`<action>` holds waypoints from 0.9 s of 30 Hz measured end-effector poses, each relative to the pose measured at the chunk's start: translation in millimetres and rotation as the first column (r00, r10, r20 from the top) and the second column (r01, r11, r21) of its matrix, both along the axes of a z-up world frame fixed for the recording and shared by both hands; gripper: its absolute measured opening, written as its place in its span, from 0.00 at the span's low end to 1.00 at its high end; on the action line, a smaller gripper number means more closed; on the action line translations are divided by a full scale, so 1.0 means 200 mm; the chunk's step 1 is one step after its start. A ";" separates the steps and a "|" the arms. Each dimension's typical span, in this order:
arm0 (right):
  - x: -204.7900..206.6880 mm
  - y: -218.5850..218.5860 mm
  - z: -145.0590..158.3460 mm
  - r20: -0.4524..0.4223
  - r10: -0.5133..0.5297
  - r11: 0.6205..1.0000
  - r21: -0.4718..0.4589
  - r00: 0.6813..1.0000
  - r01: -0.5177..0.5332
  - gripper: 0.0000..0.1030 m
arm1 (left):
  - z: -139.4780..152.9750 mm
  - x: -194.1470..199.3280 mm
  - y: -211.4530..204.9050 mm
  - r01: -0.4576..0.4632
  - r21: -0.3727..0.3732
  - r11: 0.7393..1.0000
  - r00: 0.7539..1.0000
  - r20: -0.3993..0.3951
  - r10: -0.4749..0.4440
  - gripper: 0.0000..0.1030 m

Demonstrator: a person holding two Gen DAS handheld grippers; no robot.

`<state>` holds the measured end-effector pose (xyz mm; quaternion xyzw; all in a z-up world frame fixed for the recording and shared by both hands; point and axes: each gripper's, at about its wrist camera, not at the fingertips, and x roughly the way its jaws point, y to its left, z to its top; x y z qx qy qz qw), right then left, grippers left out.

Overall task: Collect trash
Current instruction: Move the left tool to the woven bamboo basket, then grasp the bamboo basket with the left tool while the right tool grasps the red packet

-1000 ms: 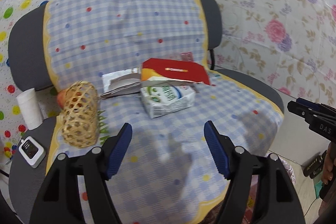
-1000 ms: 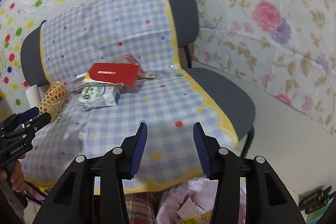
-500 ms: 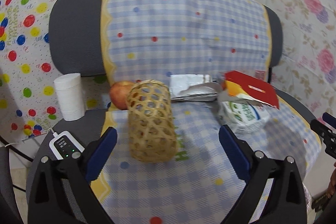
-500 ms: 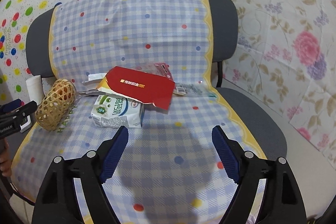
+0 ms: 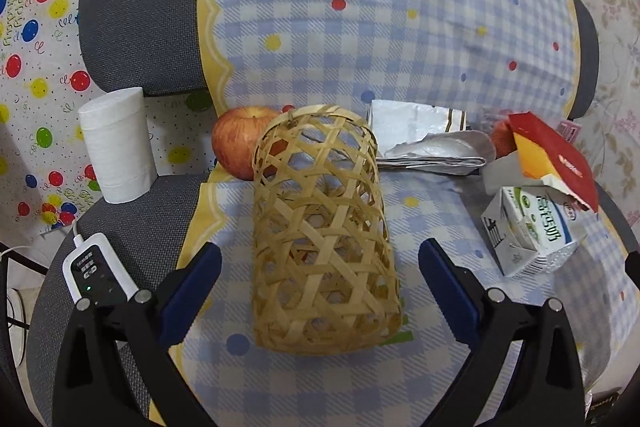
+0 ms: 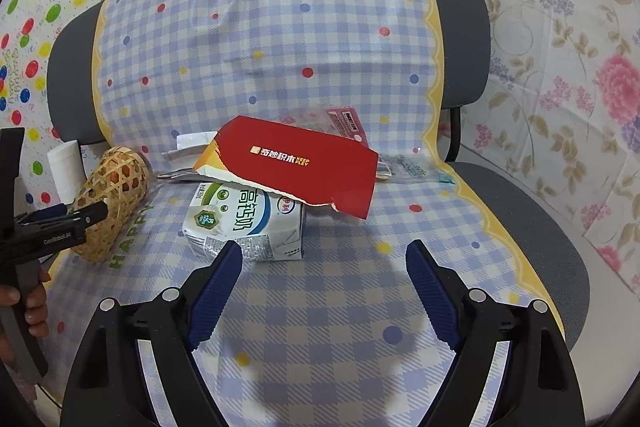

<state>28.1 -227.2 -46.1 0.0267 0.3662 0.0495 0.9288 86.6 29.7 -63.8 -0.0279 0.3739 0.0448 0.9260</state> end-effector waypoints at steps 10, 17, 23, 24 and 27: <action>0.20 0.20 -0.04 0.022 0.073 0.975 -0.214 0.997 -0.067 0.80 | -0.05 0.06 0.02 0.012 -0.006 1.000 1.000 -0.018 -0.012 0.72; 0.31 0.38 -0.11 0.038 0.144 0.901 -0.419 0.989 -0.115 0.81 | 0.04 -0.06 0.04 0.018 -0.016 1.000 0.998 0.067 -0.017 0.71; 0.37 0.42 -0.12 0.052 0.166 0.891 -0.436 0.985 -0.127 0.70 | 0.12 -0.14 0.00 0.066 -0.035 0.997 0.992 0.106 -0.062 0.71; 0.37 0.42 -0.12 0.054 0.173 0.893 -0.429 0.983 -0.134 0.67 | 0.12 -0.15 -0.01 0.077 -0.037 0.996 0.992 0.107 -0.073 0.71; 0.38 0.39 -0.10 0.042 0.190 0.916 -0.367 0.981 -0.162 0.36 | 0.13 -0.17 -0.06 0.101 -0.036 0.994 0.989 0.110 -0.096 0.71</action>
